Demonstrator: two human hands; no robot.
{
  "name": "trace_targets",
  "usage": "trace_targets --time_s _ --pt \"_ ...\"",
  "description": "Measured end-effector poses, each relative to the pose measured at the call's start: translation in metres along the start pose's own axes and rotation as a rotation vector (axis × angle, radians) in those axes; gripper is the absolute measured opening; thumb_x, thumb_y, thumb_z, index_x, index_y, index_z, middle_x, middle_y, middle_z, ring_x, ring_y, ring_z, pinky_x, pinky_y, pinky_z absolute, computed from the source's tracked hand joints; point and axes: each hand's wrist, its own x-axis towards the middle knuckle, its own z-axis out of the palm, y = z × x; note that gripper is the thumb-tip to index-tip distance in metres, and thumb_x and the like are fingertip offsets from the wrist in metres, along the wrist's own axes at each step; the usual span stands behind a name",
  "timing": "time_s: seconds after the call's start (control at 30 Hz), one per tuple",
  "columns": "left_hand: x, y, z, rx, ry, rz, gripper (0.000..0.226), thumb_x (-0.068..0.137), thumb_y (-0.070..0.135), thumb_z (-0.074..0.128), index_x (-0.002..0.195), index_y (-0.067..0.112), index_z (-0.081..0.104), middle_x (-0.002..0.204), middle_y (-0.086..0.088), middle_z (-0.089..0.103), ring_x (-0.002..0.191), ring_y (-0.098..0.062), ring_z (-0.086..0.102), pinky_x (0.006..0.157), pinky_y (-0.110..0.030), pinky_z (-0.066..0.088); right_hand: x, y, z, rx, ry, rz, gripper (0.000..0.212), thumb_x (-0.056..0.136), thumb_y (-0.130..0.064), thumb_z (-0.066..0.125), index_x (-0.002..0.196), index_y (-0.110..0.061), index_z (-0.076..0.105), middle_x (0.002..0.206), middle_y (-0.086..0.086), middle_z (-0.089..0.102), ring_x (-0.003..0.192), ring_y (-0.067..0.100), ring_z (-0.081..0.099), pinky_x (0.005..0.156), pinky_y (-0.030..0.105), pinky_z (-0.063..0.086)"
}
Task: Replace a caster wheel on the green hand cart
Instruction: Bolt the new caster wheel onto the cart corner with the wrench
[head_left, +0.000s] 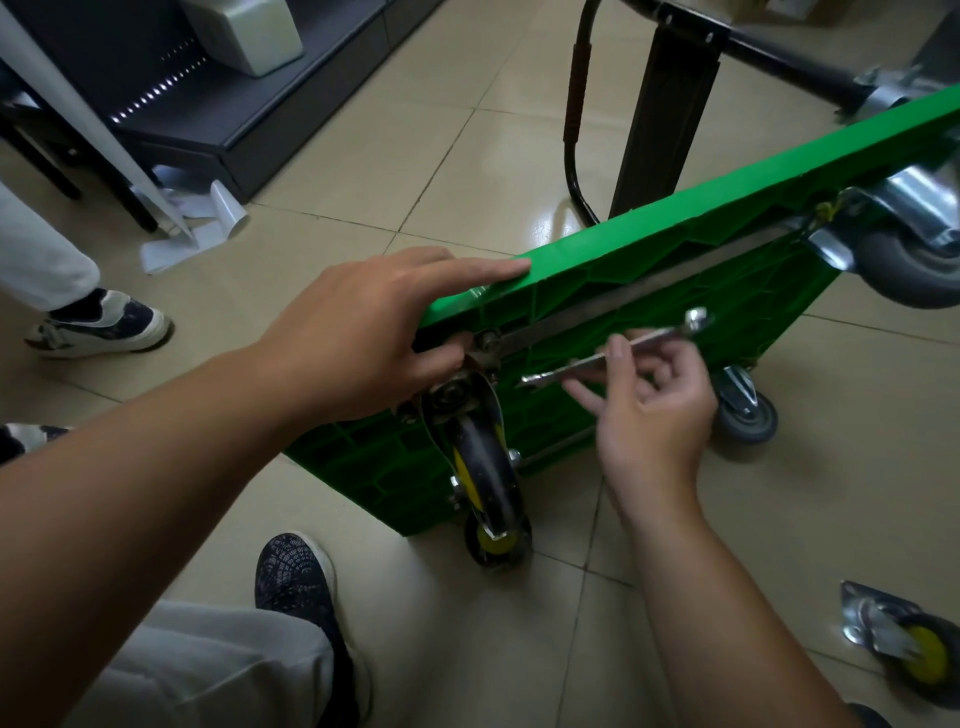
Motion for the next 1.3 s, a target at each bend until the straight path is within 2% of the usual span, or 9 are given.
trace_targets --time_s 0.07,0.2,0.33,0.6,0.77,0.87,0.93,1.13,1.3 --pt "-0.001 0.001 0.000 -0.003 -0.001 0.000 0.066 0.091 0.038 0.060 0.151 0.055 0.039 0.119 0.009 0.066 0.099 -0.020 0.065 0.077 -0.046 0.055 -0.007 -0.016 0.012 -0.079 -0.086 -0.197 0.015 0.100 -0.009 0.064 0.100 -0.023 0.057 0.092 -0.004 0.069 0.092 0.020 0.075 0.071 0.035 0.065" --pt "0.000 0.001 -0.001 -0.001 -0.004 -0.003 0.067 0.091 0.036 0.062 0.151 0.056 0.039 0.118 0.008 0.066 0.098 -0.022 0.065 0.077 -0.046 0.055 -0.016 -0.032 0.023 -0.222 -0.162 -0.358 0.012 0.099 -0.017 0.067 0.108 -0.018 0.059 0.096 -0.002 0.068 0.092 0.016 0.073 0.070 0.039 0.065" --pt "0.000 0.001 -0.001 0.007 -0.001 -0.003 0.067 0.091 0.036 0.063 0.151 0.055 0.039 0.119 0.010 0.066 0.097 -0.019 0.065 0.075 -0.044 0.056 -0.019 -0.033 0.027 -0.315 -0.187 -0.377 0.013 0.099 -0.021 0.067 0.109 -0.016 0.060 0.096 -0.001 0.068 0.090 0.014 0.071 0.067 0.032 0.064" --pt "0.000 0.002 -0.002 0.017 -0.008 0.001 0.068 0.090 0.037 0.060 0.152 0.054 0.038 0.119 0.009 0.065 0.097 -0.018 0.064 0.076 -0.045 0.056 -0.010 -0.039 0.035 -0.438 -0.220 -0.330 0.011 0.101 -0.023 0.064 0.108 -0.019 0.057 0.096 -0.001 0.068 0.083 0.016 0.072 0.071 0.043 0.063" --pt "0.000 0.000 0.001 0.009 0.011 0.015 0.070 0.090 0.034 0.063 0.151 0.056 0.038 0.117 0.009 0.066 0.097 -0.021 0.065 0.075 -0.046 0.055 -0.014 -0.048 0.040 -0.551 -0.252 -0.478 0.012 0.099 -0.022 0.066 0.107 -0.015 0.060 0.096 0.000 0.066 0.085 0.010 0.066 0.069 0.010 0.050" --pt "0.000 -0.002 0.002 -0.003 0.021 0.015 0.069 0.089 0.035 0.063 0.149 0.057 0.039 0.117 0.011 0.066 0.099 -0.021 0.066 0.075 -0.046 0.055 -0.026 -0.045 0.042 -0.543 -0.236 -0.536 0.015 0.100 -0.019 0.065 0.110 -0.008 0.060 0.100 0.000 0.063 0.087 0.009 0.062 0.070 0.029 0.059" --pt "0.000 -0.001 0.001 -0.008 0.022 0.012 0.069 0.089 0.035 0.064 0.148 0.058 0.039 0.116 0.011 0.066 0.098 -0.021 0.066 0.075 -0.046 0.055 -0.027 -0.042 0.041 -0.547 -0.226 -0.559 0.015 0.101 -0.019 0.065 0.110 -0.009 0.060 0.100 0.000 0.062 0.086 0.006 0.061 0.068 0.032 0.060" --pt "0.000 0.002 -0.001 0.015 -0.008 -0.002 0.067 0.090 0.041 0.058 0.152 0.056 0.038 0.120 0.010 0.065 0.099 -0.019 0.065 0.077 -0.045 0.056 -0.009 -0.031 0.034 -0.183 -0.128 -0.081 0.010 0.101 -0.014 0.064 0.099 -0.019 0.056 0.095 0.005 0.066 0.084 0.018 0.076 0.068 0.038 0.065" --pt "0.000 0.001 0.000 0.004 -0.004 0.003 0.066 0.090 0.040 0.058 0.152 0.055 0.039 0.122 0.011 0.065 0.102 -0.020 0.065 0.078 -0.045 0.056 0.003 -0.023 0.030 -0.069 -0.096 0.067 0.011 0.101 -0.011 0.062 0.098 -0.015 0.053 0.094 0.012 0.062 0.078 0.015 0.075 0.067 0.033 0.064"
